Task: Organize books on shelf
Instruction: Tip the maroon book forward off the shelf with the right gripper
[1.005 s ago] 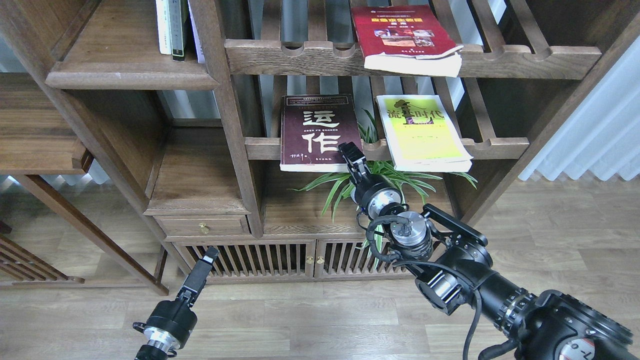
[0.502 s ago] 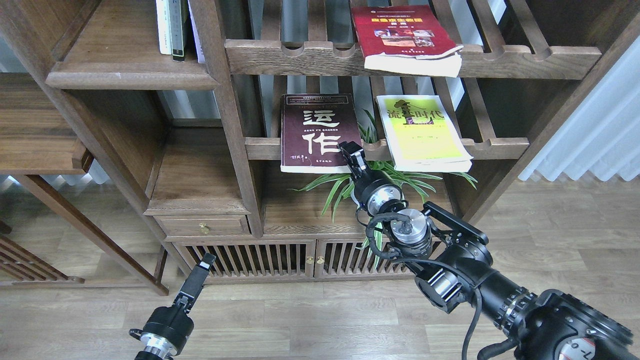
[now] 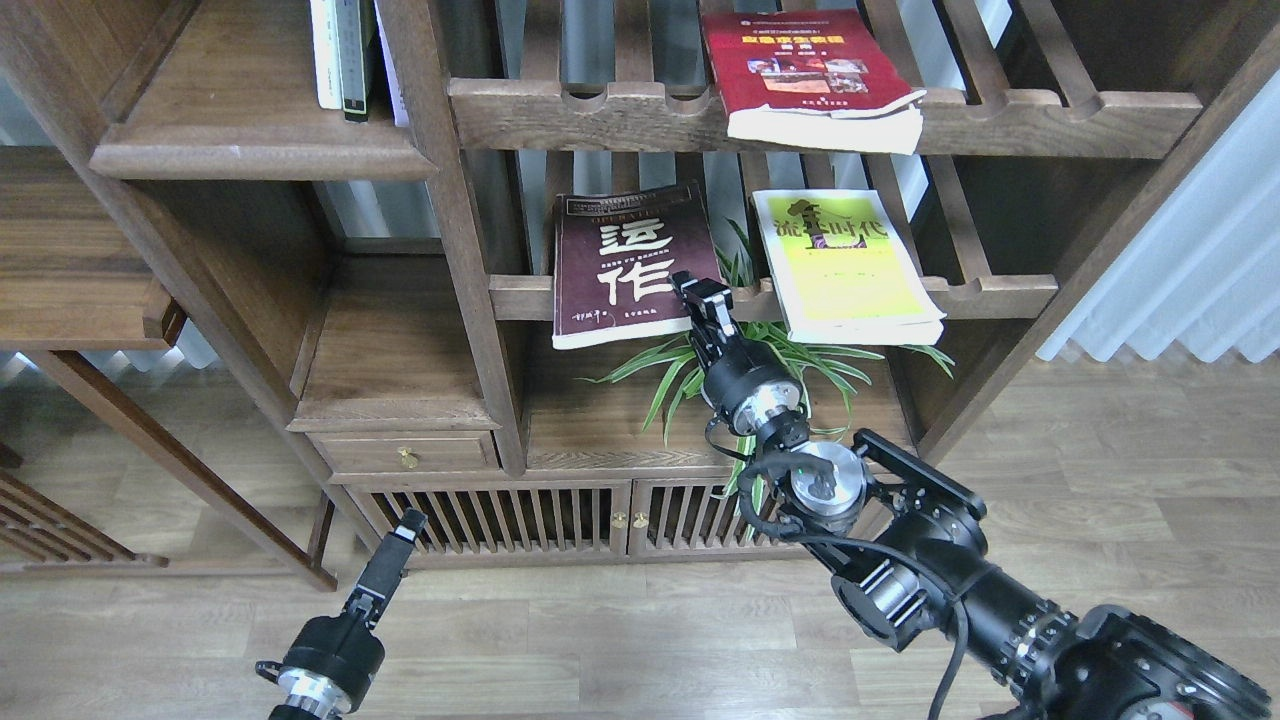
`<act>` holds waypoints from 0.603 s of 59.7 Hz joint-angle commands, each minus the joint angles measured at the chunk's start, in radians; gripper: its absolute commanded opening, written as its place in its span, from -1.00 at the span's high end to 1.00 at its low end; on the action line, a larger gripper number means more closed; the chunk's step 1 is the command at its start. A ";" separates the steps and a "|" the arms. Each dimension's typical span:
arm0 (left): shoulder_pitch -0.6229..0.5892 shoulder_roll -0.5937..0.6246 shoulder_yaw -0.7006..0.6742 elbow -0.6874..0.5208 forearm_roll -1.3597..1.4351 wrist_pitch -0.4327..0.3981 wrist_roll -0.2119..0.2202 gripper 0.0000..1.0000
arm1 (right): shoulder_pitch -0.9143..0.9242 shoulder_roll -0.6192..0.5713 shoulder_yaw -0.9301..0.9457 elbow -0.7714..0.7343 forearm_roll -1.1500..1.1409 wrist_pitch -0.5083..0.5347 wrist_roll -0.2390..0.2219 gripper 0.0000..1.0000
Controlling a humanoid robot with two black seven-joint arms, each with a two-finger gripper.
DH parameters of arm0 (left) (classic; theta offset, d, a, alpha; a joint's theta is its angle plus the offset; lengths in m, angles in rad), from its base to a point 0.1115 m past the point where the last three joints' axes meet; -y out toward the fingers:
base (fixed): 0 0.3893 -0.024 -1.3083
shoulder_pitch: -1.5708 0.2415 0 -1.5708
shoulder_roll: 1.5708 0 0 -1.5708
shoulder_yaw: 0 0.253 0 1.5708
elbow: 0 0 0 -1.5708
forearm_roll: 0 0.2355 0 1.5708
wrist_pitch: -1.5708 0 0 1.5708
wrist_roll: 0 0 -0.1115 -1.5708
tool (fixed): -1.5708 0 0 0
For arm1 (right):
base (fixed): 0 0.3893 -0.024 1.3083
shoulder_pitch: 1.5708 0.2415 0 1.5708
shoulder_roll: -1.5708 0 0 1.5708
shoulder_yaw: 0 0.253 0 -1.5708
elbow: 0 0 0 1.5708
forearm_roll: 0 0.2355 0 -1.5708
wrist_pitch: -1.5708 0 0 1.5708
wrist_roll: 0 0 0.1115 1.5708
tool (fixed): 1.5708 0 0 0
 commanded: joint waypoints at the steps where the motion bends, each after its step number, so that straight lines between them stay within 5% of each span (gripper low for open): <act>1: 0.002 0.001 0.005 -0.002 -0.001 0.000 0.004 -1.00 | -0.042 0.000 0.020 0.110 0.002 0.035 -0.001 0.92; 36: 0.030 0.034 -0.018 -0.022 -0.018 0.000 0.000 -1.00 | -0.227 -0.086 0.027 0.417 -0.001 0.051 0.000 0.91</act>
